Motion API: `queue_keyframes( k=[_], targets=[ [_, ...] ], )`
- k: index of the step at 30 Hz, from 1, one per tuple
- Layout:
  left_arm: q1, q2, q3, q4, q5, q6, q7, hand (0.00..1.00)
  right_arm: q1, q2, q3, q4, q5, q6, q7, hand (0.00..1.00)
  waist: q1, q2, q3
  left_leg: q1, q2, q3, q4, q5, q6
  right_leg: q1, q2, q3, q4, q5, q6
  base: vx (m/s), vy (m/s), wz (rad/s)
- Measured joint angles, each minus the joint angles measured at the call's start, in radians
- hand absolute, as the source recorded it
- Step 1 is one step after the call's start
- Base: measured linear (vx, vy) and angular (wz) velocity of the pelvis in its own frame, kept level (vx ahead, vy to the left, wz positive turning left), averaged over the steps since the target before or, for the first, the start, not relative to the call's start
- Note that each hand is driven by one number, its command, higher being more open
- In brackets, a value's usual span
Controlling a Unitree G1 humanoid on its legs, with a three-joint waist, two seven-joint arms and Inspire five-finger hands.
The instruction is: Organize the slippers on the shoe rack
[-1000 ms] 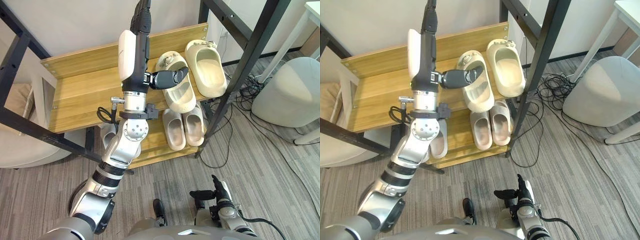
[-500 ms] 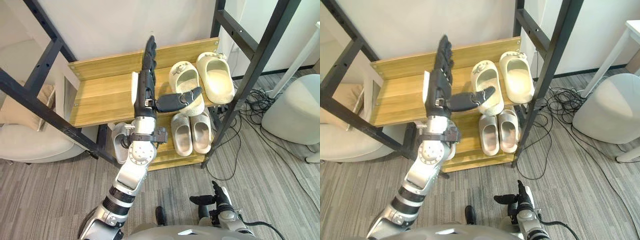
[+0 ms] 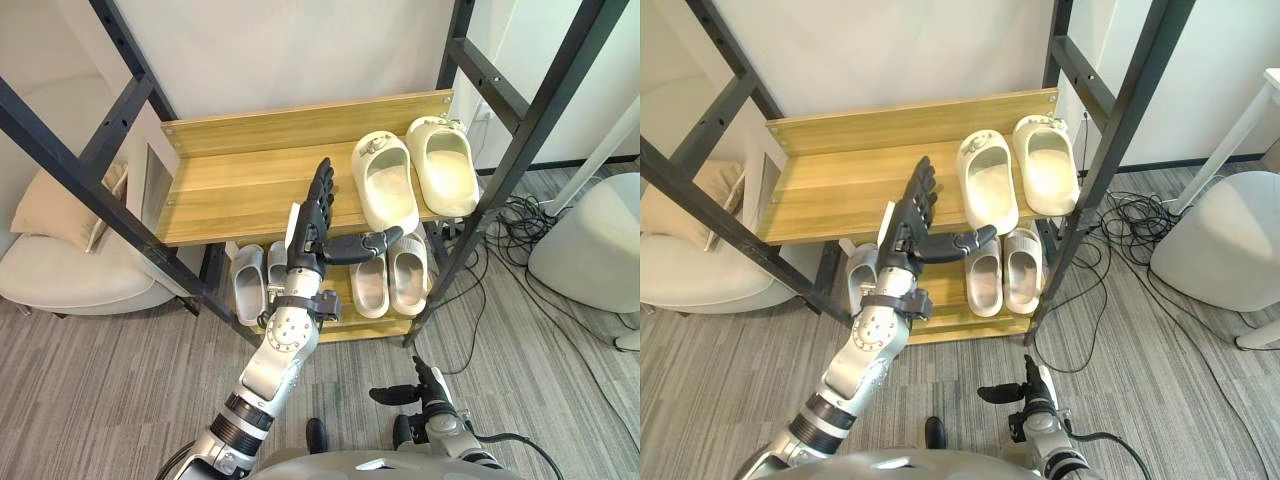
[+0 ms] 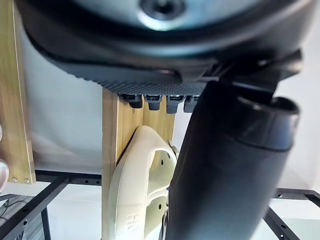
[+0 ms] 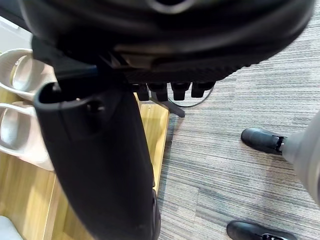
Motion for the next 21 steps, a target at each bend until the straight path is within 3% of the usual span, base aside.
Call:
queue_keyframes(
  k=[11,21],
  targets=[
    [-0.007,0.002,-0.014,0.034,-0.013,-0.022,-0.017,1.00,-0.012,0.008,0.019,0.000,0.007,0.000,-0.019,1.00,0.000,-0.022,-0.008,0.006,0.001,-0.004,0.000,-0.001,-0.002,0.008,0.000,-0.005,0.000,0.000,0.003,-0.01,0.002,0.01],
    [-0.110,0.004,-0.064,0.137,-0.082,-0.044,-0.004,1.00,-0.013,0.011,0.020,0.000,0.008,0.000,-0.020,1.00,0.006,-0.023,-0.009,0.007,-0.001,-0.008,0.000,0.001,-0.002,0.012,-0.001,-0.009,0.000,0.000,0.003,-0.01,0.002,0.00]
  ],
)
